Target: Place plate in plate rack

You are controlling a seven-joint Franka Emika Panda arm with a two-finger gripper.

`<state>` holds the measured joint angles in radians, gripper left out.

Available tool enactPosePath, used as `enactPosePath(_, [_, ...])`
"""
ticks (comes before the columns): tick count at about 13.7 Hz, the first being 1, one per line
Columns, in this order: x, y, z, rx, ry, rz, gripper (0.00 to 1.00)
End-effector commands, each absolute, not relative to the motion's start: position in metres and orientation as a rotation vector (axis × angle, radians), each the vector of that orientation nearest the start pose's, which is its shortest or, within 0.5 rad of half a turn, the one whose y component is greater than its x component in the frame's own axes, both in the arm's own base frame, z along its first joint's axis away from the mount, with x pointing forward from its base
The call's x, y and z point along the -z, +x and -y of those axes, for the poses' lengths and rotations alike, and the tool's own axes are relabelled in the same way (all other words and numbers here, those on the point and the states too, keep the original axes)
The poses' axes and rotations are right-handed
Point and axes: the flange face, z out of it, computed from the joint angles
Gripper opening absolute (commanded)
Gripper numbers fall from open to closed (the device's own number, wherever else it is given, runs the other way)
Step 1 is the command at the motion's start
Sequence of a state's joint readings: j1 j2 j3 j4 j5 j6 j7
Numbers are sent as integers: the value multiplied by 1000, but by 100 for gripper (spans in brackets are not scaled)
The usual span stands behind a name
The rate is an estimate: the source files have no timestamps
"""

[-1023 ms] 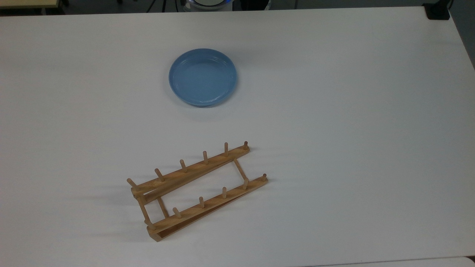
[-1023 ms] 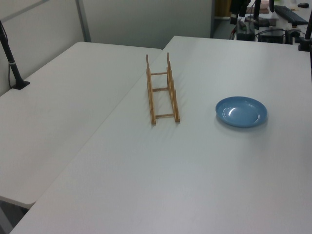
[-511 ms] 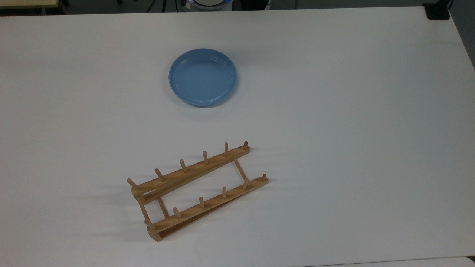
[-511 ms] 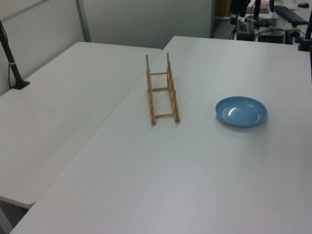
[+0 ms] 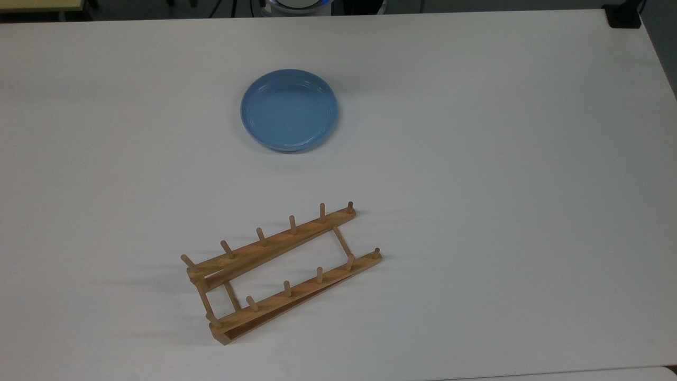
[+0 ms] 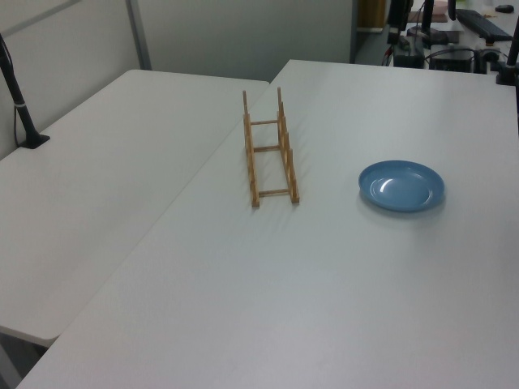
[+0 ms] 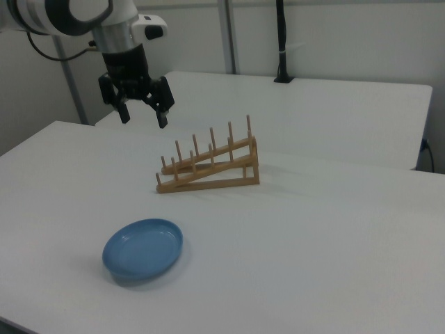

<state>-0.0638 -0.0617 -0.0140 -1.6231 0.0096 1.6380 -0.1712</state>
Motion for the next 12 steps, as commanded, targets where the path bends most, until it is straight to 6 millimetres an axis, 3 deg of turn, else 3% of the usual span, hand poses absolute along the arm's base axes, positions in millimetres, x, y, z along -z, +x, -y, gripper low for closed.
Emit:
enactPosePath(1, [-625, 522, 65, -39, -3110, 468, 100])
enactPosePath(3, [-598, 518, 84, -129, -3102, 427, 100])
enactPosePath(4, [-568, 516, 92, -193, -3087, 417, 100])
enactPosePath(7, [-487, 519, 117, -119, -3089, 484, 97])
enactPosePath(8, [-462, 520, 120, -153, -3076, 500, 96])
enactPosePath(12, [-401, 533, 116, -106, -3087, 498, 96])
